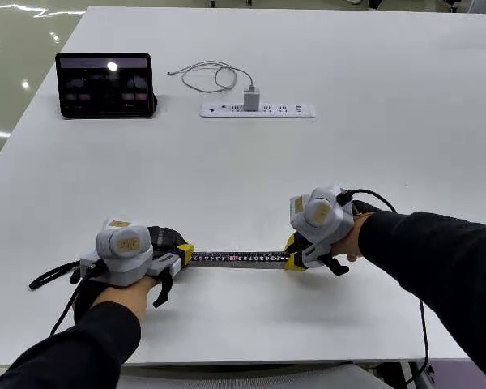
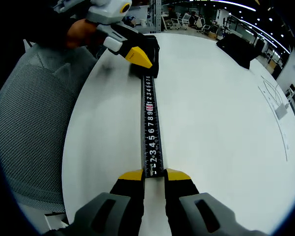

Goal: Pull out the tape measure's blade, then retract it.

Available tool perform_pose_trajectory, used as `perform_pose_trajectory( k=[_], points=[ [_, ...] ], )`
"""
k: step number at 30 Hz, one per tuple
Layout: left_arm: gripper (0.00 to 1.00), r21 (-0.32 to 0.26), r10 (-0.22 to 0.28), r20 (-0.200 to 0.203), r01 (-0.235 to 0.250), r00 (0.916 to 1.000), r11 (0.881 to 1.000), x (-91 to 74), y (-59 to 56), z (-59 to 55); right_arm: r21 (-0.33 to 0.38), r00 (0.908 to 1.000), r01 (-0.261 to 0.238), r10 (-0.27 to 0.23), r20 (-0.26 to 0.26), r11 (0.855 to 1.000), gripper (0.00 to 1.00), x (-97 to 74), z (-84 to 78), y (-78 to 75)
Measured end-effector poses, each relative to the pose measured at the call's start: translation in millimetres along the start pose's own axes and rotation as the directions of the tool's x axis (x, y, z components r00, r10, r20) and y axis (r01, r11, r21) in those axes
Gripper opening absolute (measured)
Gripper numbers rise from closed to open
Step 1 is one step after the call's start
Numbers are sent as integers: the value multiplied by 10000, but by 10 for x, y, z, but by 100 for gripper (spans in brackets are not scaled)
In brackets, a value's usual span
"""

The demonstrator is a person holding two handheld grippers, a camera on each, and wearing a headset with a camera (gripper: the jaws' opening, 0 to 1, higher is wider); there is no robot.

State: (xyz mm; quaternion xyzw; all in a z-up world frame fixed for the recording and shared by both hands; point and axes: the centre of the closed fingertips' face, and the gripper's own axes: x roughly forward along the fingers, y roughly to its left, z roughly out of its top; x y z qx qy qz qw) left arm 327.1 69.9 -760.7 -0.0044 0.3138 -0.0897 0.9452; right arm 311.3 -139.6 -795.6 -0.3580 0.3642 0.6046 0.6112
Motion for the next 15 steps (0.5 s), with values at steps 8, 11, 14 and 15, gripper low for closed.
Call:
perform_pose_trajectory(
  k=[8,11,14,15],
  points=[
    [60,-1,28,28,-28,10000,10000,-3,2,1,21,10000,8,-8,58,10000,11,32,56,-18],
    [60,-15,37,0,-37,10000,10000,-5,1,-1,81,10000,55,-55,58,10000,11,37,70,-20],
    [60,-8,38,-2,-38,10000,10000,-7,1,-1,87,9999,86,-87,83,9999,11,41,88,-22],
    [60,-14,43,-16,-43,10000,10000,-8,0,-3,105,9999,96,-97,117,9999,11,46,98,-26]
  ],
)
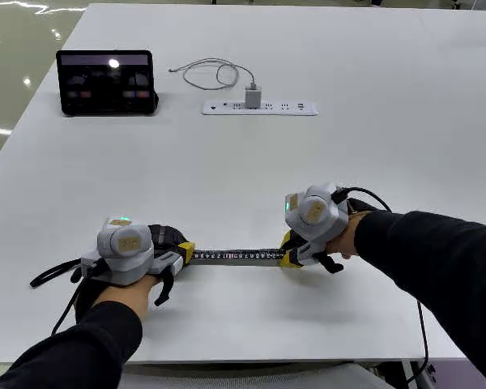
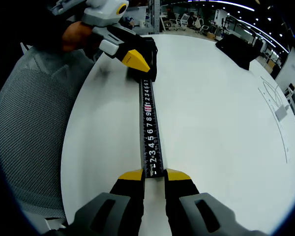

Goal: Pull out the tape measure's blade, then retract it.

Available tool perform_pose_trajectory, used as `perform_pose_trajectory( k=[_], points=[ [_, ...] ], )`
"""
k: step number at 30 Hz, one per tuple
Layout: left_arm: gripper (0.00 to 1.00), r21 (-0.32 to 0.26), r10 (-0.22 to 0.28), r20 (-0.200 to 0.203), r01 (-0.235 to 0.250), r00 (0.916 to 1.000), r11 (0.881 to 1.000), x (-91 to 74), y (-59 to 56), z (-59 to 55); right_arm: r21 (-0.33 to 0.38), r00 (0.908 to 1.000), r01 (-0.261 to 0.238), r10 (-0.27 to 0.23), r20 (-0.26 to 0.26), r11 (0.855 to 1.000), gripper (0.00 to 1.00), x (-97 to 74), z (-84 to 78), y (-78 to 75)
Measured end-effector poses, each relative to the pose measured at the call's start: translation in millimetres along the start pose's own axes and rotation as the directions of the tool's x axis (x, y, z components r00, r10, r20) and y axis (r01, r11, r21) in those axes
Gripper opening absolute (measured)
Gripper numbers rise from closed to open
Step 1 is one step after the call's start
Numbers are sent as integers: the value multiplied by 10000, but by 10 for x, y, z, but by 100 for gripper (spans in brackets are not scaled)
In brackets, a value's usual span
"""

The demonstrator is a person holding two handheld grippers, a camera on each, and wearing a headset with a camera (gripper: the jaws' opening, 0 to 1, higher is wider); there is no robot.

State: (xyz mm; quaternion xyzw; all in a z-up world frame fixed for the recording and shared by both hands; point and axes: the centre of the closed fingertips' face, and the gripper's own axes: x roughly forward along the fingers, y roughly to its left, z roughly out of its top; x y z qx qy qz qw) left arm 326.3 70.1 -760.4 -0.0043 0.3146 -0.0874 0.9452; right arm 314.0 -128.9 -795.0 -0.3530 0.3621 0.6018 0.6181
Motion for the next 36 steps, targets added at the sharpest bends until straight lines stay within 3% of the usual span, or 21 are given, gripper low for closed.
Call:
perform_pose_trajectory(
  k=[36],
  points=[
    [60,-110,40,-29,-40,10000,9999,5,3,-2,-21,9989,45,-44,471,10000,11,126,216,6]
  ],
)
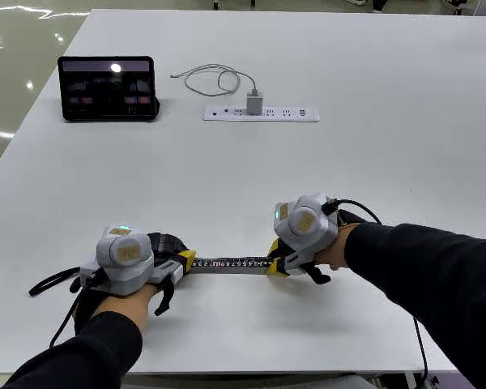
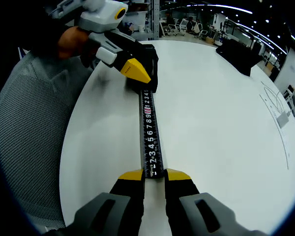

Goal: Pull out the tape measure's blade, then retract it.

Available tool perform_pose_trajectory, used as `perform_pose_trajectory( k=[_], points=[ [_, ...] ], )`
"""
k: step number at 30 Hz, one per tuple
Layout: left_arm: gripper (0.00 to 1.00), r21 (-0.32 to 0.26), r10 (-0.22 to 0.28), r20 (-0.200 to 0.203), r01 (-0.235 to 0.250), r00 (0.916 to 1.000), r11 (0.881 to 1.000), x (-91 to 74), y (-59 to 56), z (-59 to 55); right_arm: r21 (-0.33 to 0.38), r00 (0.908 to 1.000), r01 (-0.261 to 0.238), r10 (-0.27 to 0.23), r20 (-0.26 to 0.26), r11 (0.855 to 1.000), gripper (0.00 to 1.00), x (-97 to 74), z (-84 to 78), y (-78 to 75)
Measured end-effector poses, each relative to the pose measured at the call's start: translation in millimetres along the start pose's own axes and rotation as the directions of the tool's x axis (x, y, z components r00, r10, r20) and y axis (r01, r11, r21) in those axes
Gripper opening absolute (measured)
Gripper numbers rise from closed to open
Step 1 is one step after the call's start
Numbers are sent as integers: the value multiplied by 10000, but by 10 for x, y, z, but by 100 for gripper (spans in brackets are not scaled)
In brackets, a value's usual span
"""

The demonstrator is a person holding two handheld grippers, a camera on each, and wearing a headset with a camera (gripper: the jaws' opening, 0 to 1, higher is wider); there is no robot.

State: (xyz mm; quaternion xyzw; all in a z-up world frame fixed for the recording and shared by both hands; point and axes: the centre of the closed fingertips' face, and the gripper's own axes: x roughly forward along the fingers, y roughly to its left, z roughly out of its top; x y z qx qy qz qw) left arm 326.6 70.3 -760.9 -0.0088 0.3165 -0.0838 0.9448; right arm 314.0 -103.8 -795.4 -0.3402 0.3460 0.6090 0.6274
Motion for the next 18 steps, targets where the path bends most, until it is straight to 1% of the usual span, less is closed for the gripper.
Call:
perform_pose_trajectory(
  k=[6,13,18],
  points=[
    [60,-11,-13,-3,13,10000,10000,3,-1,-2,96,10000,7,-7,54,10000,11,30,43,4],
    [60,-19,-8,2,8,10000,10000,2,-1,0,50,9999,-4,3,159,10000,11,70,96,1],
    [61,-29,-3,10,3,10000,10000,2,-2,-1,220,9999,-5,2,149,9998,11,96,121,-1]
  ],
)
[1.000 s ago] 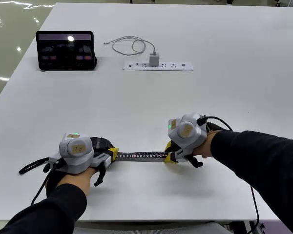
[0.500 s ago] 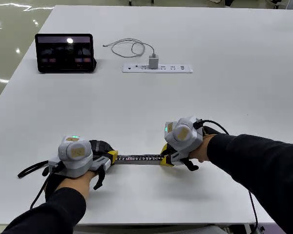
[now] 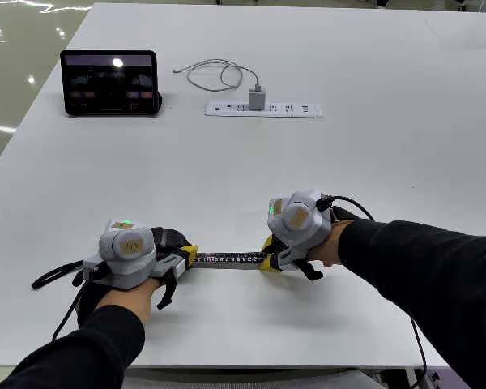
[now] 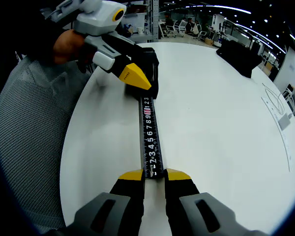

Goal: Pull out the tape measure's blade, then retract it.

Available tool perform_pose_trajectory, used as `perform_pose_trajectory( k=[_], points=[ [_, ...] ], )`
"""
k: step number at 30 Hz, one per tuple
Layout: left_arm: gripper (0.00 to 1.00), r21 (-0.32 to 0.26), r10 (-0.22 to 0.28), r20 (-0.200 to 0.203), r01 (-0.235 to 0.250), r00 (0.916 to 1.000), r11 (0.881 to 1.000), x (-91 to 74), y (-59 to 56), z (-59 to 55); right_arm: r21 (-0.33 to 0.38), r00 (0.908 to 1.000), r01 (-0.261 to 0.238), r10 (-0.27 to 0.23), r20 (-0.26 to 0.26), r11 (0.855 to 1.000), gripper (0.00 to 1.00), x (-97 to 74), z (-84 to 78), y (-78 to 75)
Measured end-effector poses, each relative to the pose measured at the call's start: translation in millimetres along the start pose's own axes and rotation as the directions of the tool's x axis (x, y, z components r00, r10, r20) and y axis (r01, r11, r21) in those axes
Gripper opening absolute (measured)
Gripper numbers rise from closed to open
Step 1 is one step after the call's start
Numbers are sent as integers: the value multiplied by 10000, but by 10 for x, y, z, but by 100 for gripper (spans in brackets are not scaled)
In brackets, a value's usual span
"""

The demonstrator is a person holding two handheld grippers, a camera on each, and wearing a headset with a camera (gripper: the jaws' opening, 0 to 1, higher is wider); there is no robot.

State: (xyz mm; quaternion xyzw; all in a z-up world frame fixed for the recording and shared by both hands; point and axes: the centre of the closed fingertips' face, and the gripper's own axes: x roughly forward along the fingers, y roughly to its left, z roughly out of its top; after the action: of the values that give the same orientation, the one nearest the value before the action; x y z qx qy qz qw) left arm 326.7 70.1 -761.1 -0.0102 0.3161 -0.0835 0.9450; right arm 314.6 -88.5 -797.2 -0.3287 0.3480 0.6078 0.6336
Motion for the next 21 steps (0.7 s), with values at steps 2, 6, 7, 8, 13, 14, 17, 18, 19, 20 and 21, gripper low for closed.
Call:
perform_pose_trajectory(
  k=[2,6,7,8,13,14,17,18,19,20,21],
  points=[
    [61,-3,8,6,-8,10000,10000,-2,-1,0,-26,10000,1,0,43,10000,11,7,16,-2],
    [61,-19,18,10,-18,10000,10000,-3,-3,0,-16,10000,-10,10,73,10000,11,29,35,-4],
    [61,-20,19,9,-19,10000,10000,-2,-2,0,-40,10000,-12,12,88,10000,11,36,43,-8],
    [61,-17,17,10,-17,10000,10000,-2,-3,0,-54,10000,-16,16,96,10000,11,36,46,-4],
    [61,-25,16,11,-16,10000,10000,-3,-2,1,-71,9998,-9,10,212,10000,11,51,76,-7],
    [61,-30,13,13,-13,10000,10000,-4,-3,0,-129,9996,-10,13,292,9999,11,56,88,-4],
    [61,-46,18,14,-18,10000,10000,-3,-1,0,-83,9994,-25,27,337,10000,11,68,104,-4],
    [61,-43,16,9,-16,10000,10000,-3,-2,0,-135,9994,-24,28,340,9999,11,70,112,4],
    [61,-46,20,10,-20,10000,10000,-2,-1,1,-129,9995,-29,33,319,9999,11,78,120,3],
    [61,-45,18,9,-18,10000,10000,-3,-1,1,-144,9995,-31,35,302,9999,11,82,127,4],
    [61,-47,18,16,-18,10000,10000,-2,0,1,-175,9996,-29,34,289,9998,11,90,136,1]
  ],
)
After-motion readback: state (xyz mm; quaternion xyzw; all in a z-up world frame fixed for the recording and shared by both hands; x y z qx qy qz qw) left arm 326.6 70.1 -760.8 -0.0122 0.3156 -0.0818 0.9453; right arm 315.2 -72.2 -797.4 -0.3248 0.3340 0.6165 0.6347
